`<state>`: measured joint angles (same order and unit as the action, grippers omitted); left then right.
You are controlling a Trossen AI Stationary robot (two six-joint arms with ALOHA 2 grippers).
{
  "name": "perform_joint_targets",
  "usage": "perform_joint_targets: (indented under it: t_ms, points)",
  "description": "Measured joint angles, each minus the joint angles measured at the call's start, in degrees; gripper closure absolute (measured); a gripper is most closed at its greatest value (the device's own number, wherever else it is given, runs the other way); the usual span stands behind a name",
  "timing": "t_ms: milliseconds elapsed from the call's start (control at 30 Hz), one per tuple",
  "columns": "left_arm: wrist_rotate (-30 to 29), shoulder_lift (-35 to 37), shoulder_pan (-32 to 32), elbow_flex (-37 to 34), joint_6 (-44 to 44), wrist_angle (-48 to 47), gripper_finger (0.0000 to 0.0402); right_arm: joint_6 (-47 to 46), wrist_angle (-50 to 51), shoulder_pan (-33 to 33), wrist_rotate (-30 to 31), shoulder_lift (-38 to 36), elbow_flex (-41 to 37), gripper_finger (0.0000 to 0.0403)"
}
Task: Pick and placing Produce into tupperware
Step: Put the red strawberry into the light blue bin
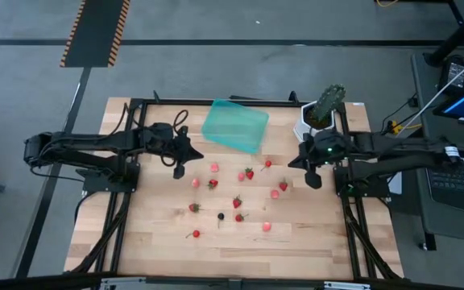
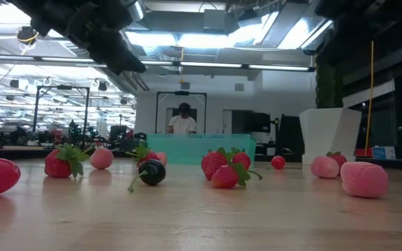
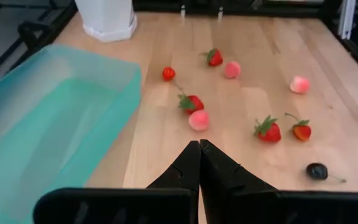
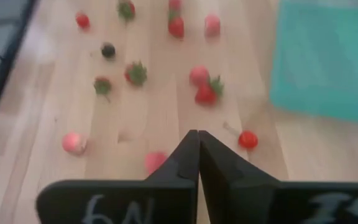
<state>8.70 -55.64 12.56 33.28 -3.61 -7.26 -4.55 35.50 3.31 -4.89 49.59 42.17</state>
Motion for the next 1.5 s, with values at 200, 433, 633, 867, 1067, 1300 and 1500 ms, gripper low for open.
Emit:
perform_joint_targets:
  t_ms: [200,433,633,867,1067,1300,1500]
  points:
    - [-1.73,-0.04,0.02,-0.04,-0.14,-0.97,0.0401,-8.95,6.92,0.00,0.00,7.46,4.52,0.0391]
    - [-1.79,-0.34,0.02,-0.04,-1.58,-1.21,0.0401,-12.50,14.19,-1.08,-0.07,15.58,9.77,0.0375]
    - [-1.79,-0.34,0.02,-0.04,-1.65,-1.33,0.0401,-17.77,14.63,-2.06,0.15,19.19,10.69,0.0373]
    - [-1.79,-0.32,0.02,-0.04,-1.65,-1.32,0.0401,-20.85,14.70,-4.41,0.22,22.88,10.64,0.0330]
    - [-1.79,-0.32,0.02,-0.04,-1.63,-1.32,0.0401,-23.81,14.46,-6.06,0.72,24.32,10.64,0.0254]
    - [-1.79,-0.32,0.02,-0.04,-1.62,-1.30,0.0401,-27.03,14.38,-8.55,0.82,24.35,10.60,0.0191]
    - [-1.79,-0.32,0.02,-0.04,-1.62,-1.30,0.0401,-29.73,14.05,-10.14,1.65,27.61,10.53,0.0189]
